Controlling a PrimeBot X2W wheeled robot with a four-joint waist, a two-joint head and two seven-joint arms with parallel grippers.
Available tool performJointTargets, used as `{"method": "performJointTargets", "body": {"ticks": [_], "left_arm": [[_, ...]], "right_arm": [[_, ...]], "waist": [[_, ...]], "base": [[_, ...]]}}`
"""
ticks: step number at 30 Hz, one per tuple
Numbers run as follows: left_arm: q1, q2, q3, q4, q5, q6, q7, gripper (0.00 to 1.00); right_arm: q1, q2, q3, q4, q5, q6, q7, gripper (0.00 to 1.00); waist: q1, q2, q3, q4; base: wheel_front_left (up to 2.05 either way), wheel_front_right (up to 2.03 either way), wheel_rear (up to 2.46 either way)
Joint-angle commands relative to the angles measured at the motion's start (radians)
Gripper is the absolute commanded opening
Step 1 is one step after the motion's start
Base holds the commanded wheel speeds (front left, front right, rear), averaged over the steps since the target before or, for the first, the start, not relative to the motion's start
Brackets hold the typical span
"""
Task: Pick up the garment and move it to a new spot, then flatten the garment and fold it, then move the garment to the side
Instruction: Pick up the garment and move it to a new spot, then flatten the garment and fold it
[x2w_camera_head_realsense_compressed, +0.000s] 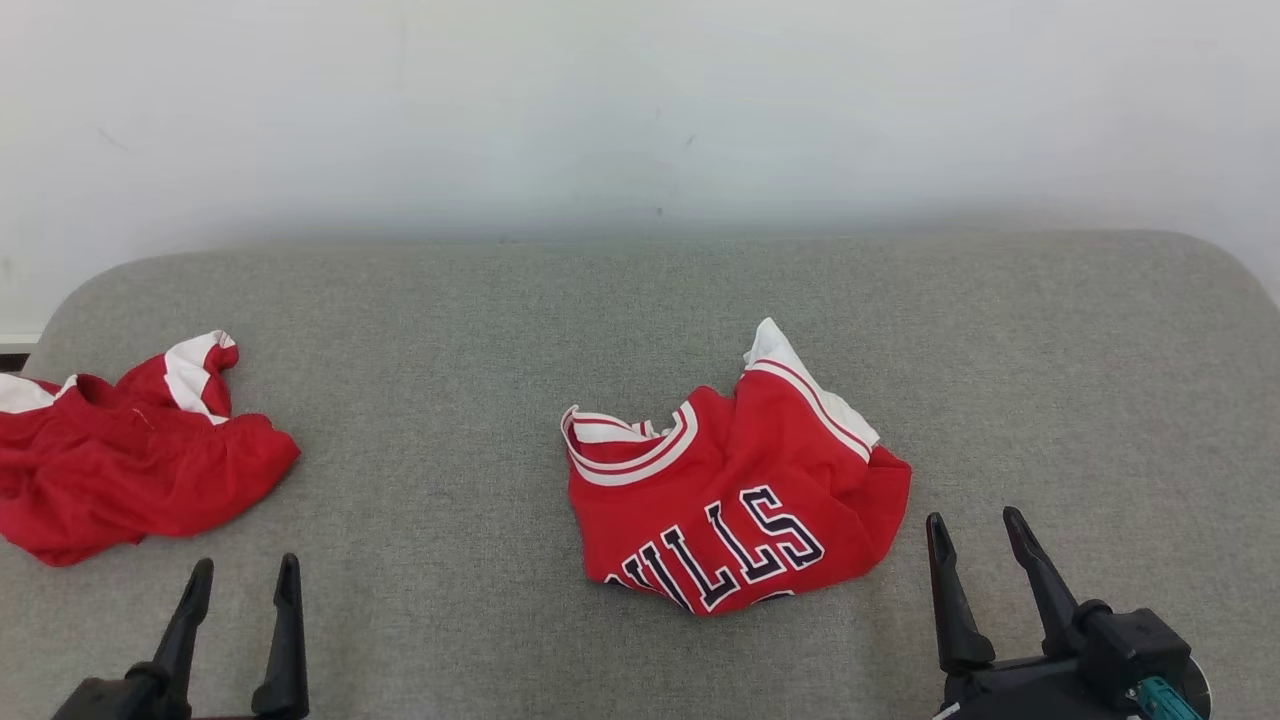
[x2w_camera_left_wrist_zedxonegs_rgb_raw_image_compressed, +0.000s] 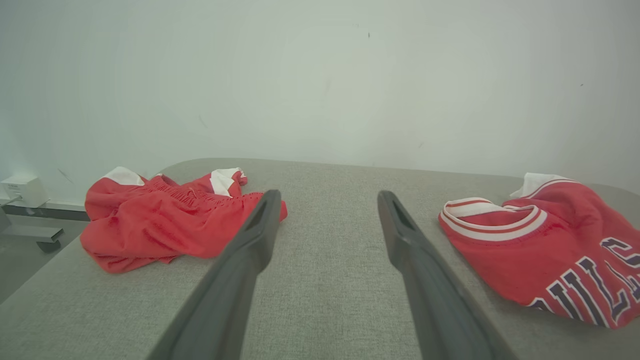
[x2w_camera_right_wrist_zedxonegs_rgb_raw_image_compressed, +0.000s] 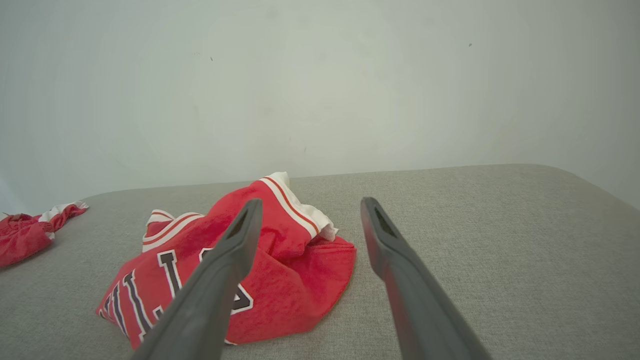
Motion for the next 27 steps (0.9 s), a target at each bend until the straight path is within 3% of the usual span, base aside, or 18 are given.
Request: {"method": "performJointTargets", "body": {"ticks": [1, 11, 27], "left_arm": [[0.015, -0.006, 0.006, 0.003, 0.013, -0.004, -0.001, 1.0], [0.026, -0.056, 0.055, 0.016, 0.062, -0.05, -0.001, 1.0], [0.022, -0.094, 0.104, 0.034, 0.109, -0.086, -0.001, 1.0]], "right_arm": [[0.009, -0.002, -0.001, -0.003, -0.006, 0.003, 0.002, 1.0], [0.032, -0.002, -0.008, 0.0, 0.004, 0.003, 0.003, 1.0], [0.038, -0.002, -0.009, 0.01, 0.008, 0.003, 0.002, 1.0]], "waist": [[0.0001, 0.0, 0.0, 0.0], [0.0001, 0.0, 0.001, 0.008], [0.0001, 0.0, -0.005, 0.009]], "base": [[0.0, 0.0, 0.0], [0.0, 0.0, 0.0], [0.0, 0.0, 0.0]]}}
